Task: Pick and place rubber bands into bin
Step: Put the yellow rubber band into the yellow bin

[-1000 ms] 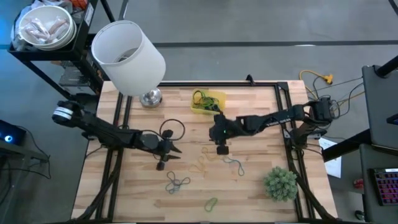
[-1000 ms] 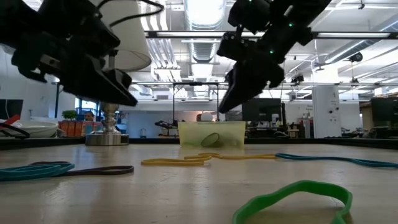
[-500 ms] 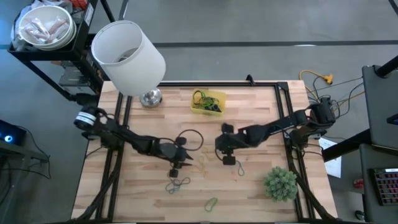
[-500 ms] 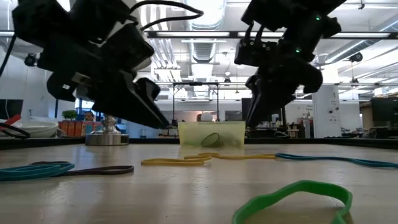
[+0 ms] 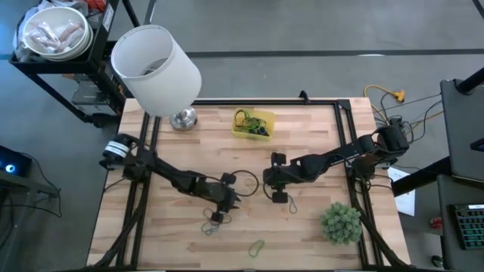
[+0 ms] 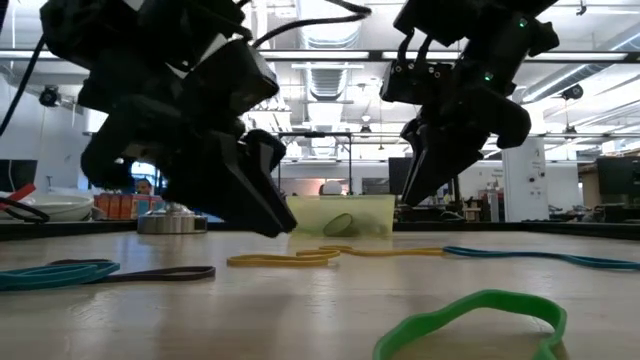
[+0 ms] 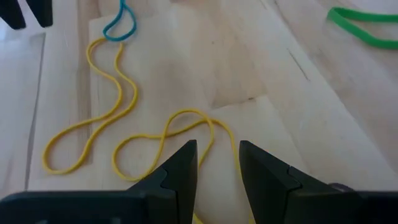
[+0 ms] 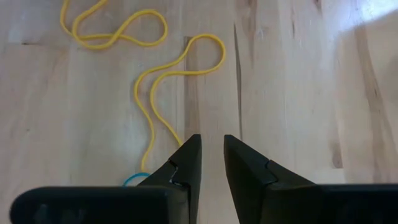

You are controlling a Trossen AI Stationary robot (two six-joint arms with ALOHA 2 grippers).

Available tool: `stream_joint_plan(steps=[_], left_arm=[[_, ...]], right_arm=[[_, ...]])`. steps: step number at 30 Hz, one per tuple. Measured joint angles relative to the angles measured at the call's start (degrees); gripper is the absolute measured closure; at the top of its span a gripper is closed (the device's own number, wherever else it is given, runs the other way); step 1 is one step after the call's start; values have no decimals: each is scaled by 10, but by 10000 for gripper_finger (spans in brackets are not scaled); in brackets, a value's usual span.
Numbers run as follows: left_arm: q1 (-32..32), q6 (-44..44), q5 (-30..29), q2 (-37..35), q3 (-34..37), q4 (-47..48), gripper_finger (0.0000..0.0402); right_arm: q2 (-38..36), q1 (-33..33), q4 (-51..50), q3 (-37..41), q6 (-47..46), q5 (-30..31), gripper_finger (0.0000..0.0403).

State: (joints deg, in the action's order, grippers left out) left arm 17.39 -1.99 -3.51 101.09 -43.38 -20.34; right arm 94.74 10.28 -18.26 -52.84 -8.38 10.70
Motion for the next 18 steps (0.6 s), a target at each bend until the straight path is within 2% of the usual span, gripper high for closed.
stream_joint_plan(steps=[18], left_arm=[[0, -15, -27, 26, -8, 2, 297]], right_arm=[[-2, 0, 2, 0, -2, 0, 342]])
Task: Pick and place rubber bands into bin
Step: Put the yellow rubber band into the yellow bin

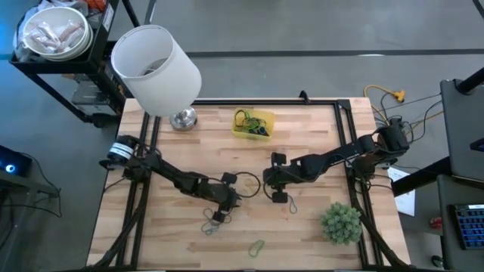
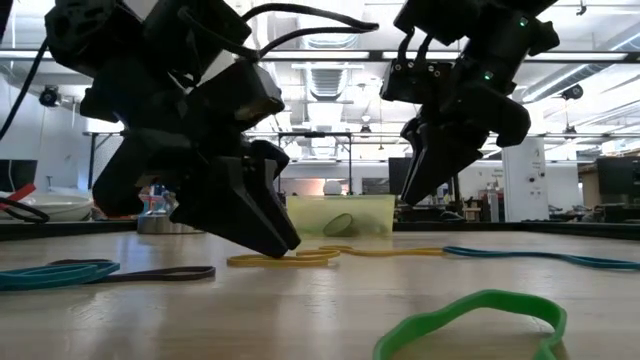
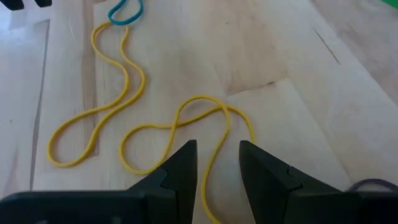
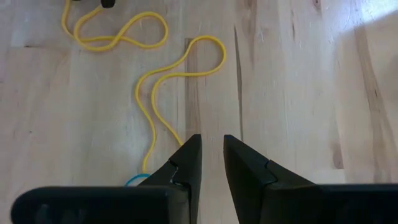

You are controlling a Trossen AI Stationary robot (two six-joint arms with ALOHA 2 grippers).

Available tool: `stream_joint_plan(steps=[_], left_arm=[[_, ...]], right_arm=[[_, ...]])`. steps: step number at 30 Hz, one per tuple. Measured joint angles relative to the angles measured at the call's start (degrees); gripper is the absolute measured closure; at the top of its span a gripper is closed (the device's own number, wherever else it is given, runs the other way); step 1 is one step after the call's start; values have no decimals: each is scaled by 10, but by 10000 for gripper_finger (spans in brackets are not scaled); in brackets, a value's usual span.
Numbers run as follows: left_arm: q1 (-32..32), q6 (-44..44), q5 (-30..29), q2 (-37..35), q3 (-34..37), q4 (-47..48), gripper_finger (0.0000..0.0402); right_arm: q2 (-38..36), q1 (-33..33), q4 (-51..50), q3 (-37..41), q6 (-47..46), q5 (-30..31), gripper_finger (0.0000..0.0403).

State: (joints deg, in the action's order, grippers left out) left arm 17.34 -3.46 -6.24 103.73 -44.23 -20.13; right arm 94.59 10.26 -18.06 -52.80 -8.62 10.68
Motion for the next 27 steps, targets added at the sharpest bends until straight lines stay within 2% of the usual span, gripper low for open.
stream_joint_plan(steps=[13, 22, 27], left_arm=[[-1, -5, -1, 37, -33, -3, 297], [-2, 16, 2, 39, -36, -2, 297], [-11, 42, 28, 39, -34, 6, 297]], right_arm=[[0, 0, 6, 0, 0, 0, 342], [0, 0, 9, 0, 0, 0, 342], [0, 0, 10, 0, 0, 0, 342]])
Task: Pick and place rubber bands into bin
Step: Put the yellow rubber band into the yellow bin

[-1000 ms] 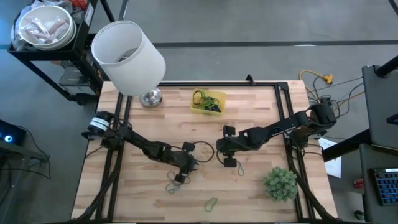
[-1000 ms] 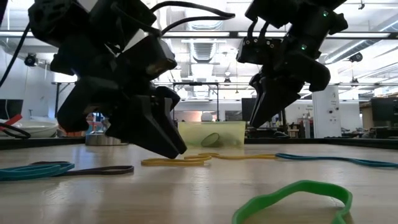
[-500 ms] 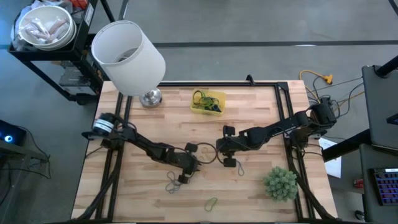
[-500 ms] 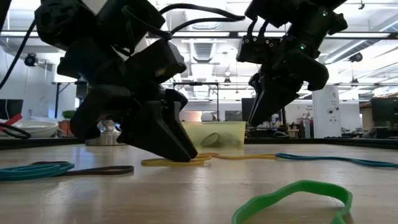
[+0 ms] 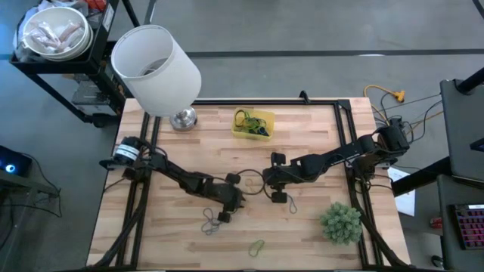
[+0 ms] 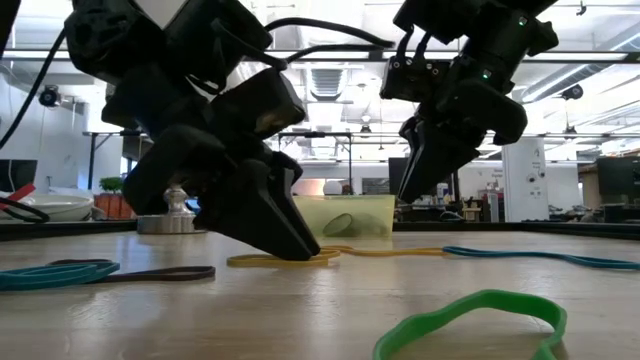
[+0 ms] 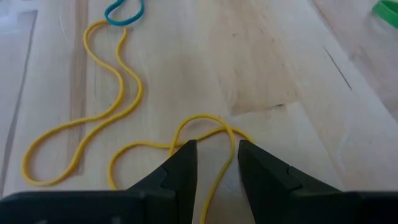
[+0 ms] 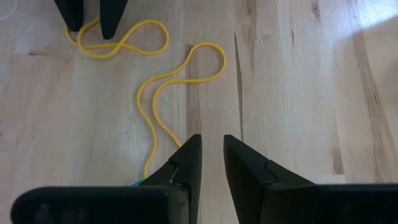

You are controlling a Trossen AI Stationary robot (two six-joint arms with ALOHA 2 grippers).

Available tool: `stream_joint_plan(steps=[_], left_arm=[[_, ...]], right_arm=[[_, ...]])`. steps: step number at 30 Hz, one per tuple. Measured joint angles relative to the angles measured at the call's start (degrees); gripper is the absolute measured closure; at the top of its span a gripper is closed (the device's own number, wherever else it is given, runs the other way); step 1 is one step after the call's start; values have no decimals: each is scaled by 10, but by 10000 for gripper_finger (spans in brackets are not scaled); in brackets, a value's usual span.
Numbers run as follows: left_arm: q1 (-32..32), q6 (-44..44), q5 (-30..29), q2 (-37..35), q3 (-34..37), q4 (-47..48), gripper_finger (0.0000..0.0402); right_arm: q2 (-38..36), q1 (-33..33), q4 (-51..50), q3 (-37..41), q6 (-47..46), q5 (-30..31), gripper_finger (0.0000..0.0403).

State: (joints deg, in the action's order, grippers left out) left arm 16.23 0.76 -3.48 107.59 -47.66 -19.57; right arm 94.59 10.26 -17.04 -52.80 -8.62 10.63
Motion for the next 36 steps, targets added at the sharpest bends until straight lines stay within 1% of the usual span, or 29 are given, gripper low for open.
stream_joint_plan(steps=[6, 9, 12, 16, 17, 28, 36], left_arm=[[-2, 4, 6, 0, 0, 6, 297], [-2, 3, 7, 0, 0, 7, 309], [-2, -2, 10, 0, 0, 9, 335], [-3, -15, 13, 0, 1, 16, 386], [-4, -17, 13, 0, 1, 17, 393], [-3, -41, 8, -4, -3, 13, 401], [3, -46, -17, -16, -2, 19, 401]], right_arm=[[0, 0, 0, 0, 0, 0, 342], [0, 0, 0, 0, 0, 0, 342], [0, 0, 0, 0, 0, 0, 342], [0, 0, 0, 0, 0, 0, 342], [0, 0, 0, 0, 0, 0, 342], [0, 0, 0, 0, 3, 0, 342], [0, 0, -1, 0, 3, 0, 342]])
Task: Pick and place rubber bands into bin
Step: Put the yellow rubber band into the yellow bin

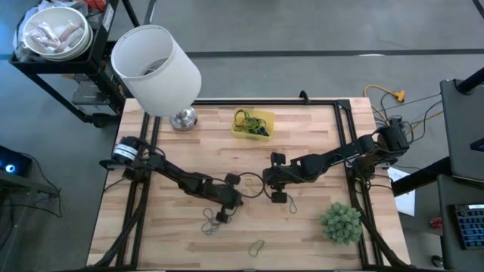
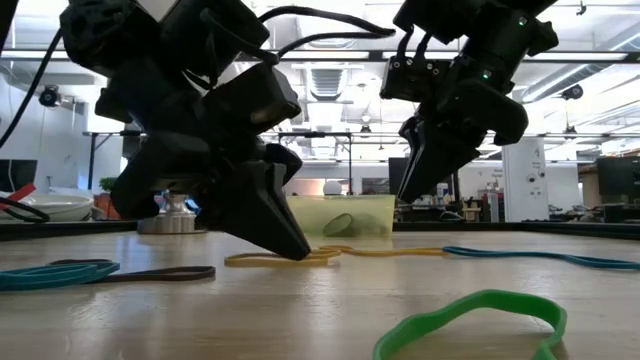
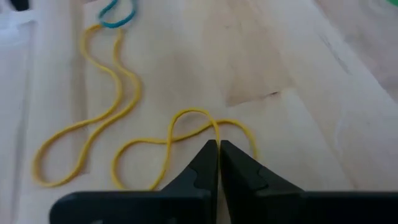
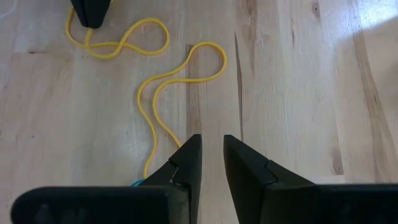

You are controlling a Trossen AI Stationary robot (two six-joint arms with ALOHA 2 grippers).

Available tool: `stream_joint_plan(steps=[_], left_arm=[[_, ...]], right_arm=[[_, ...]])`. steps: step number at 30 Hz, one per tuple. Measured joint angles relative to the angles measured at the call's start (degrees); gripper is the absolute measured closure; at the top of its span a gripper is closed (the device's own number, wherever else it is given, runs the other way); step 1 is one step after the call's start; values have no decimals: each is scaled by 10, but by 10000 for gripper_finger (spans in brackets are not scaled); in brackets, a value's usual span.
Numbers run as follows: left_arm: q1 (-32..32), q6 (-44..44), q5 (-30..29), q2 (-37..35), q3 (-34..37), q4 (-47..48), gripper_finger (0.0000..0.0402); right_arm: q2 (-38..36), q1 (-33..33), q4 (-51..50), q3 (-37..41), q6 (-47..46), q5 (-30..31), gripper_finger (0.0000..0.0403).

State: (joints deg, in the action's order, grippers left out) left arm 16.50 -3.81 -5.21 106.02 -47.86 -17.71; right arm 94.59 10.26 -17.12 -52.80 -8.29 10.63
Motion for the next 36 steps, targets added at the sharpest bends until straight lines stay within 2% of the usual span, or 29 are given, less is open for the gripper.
stream_joint_plan(steps=[13, 18, 22, 25, 31, 36], left_arm=[[30, -1, -137, -58, 6, 44, 401], [47, -2, -252, -73, 6, 51, 401], [62, -33, -353, -76, 6, 49, 401], [65, -64, -406, -78, 0, 48, 401], [46, -122, -421, -106, -9, 47, 401], [5, -163, -423, -147, -9, 48, 401]], right_arm=[[0, 0, -3, 1, 0, 0, 342], [0, 0, -2, 1, 0, 0, 342], [0, 0, -2, 1, -1, 1, 342], [0, 0, -2, 1, -1, 1, 342], [0, 0, -1, 1, -3, 1, 342], [0, 0, -1, 1, -5, 1, 342]])
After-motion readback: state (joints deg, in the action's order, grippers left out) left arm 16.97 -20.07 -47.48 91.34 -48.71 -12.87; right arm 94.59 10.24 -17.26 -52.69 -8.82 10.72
